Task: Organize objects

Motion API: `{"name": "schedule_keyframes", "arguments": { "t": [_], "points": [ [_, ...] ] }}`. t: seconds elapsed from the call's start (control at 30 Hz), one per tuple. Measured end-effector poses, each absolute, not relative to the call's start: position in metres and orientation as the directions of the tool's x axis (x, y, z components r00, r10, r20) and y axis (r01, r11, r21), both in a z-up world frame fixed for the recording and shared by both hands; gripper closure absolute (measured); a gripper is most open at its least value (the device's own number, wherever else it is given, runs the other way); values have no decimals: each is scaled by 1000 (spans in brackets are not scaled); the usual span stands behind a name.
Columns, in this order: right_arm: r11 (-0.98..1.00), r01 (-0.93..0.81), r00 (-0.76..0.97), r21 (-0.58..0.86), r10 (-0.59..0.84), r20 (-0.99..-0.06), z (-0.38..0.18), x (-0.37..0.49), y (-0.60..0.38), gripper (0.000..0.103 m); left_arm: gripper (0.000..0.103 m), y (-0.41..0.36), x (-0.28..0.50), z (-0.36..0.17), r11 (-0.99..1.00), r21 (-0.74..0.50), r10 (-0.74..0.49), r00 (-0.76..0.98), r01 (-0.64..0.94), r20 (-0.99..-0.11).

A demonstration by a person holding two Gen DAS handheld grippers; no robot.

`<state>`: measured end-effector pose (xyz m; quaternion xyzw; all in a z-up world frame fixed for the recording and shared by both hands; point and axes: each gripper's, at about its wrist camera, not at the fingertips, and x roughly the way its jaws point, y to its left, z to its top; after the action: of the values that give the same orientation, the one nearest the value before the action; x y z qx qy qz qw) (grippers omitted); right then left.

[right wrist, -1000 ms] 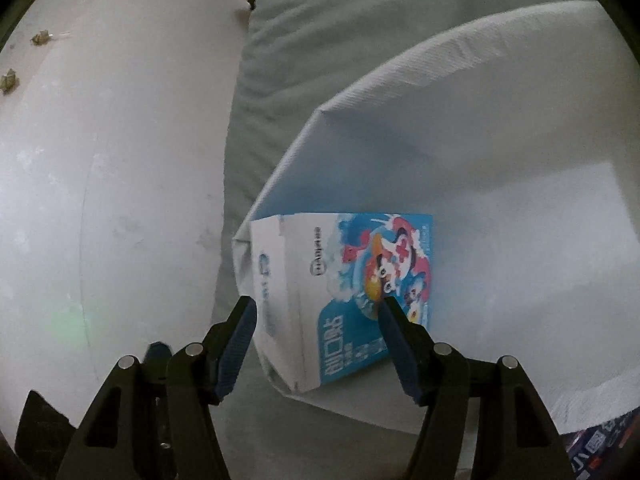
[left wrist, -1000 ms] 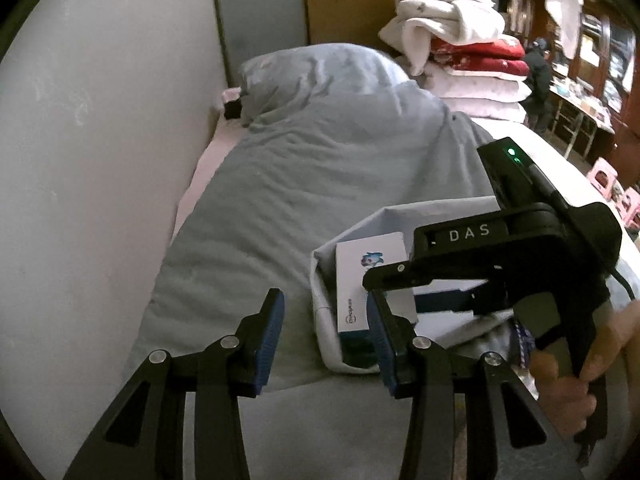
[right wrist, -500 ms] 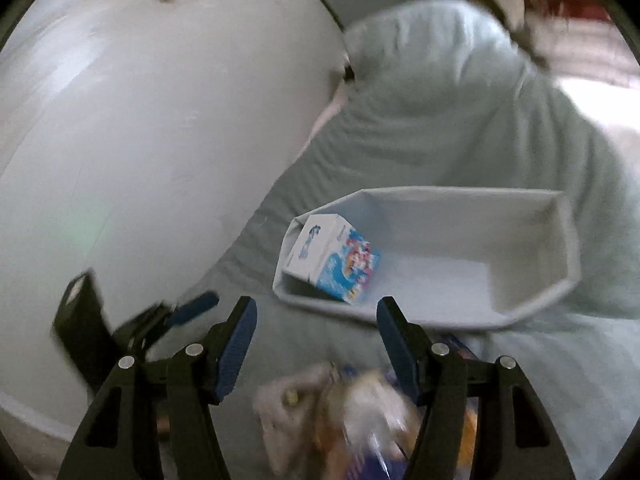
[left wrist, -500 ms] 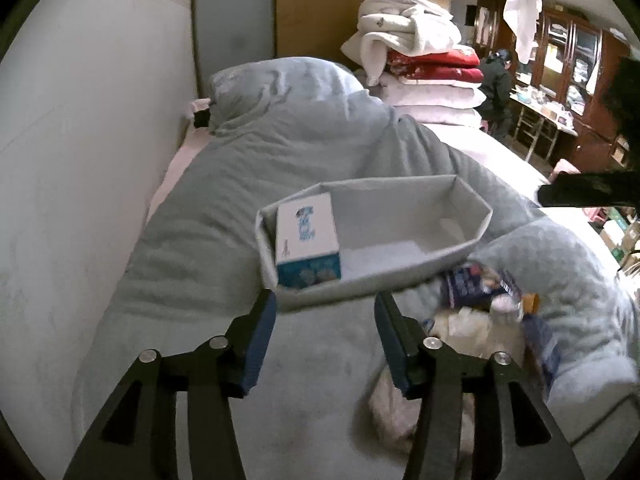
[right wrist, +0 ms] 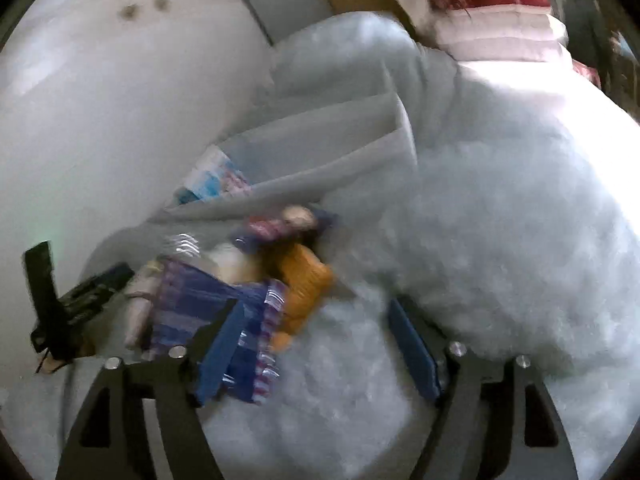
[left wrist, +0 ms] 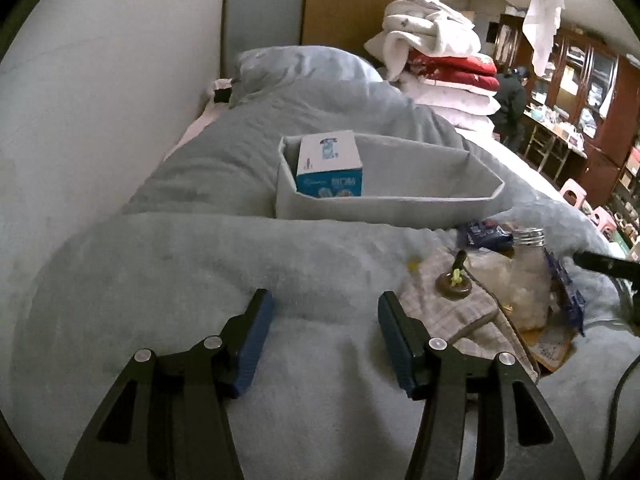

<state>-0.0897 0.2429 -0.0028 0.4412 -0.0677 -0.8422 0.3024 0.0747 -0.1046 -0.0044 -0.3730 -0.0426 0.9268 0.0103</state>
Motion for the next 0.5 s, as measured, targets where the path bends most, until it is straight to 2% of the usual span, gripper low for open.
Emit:
{"name": "schedule_keyframes", "arguments": {
  "t": [0.03,0.13,0.2,0.33,0.5],
  "points": [
    [-799,462,-437,385,-582,-685,4,-90,242,32,48,-103,75,-5,-997,-77,45,-719,12,-693],
    [-810,470,-406,349,-550,-730,4,-93,233,31,44,-101,74,-7,-998,-70,47,-714,2,-698],
    [-807,476,-421,350,-558,-715,1,-90,233,31,42,-100,73,-8,-998,-64,46,-711,-1,-702],
    [-764,468,-396,445,-631,-667,0,-93,247,30,38,-97,74,-9,-999,-41,37,-703,-12,-710],
    [-724,464,-388,511,-684,-618,1,-93,260,30,37,-97,74,-9,-999,-33,33,-701,-14,-713]
  ]
}}
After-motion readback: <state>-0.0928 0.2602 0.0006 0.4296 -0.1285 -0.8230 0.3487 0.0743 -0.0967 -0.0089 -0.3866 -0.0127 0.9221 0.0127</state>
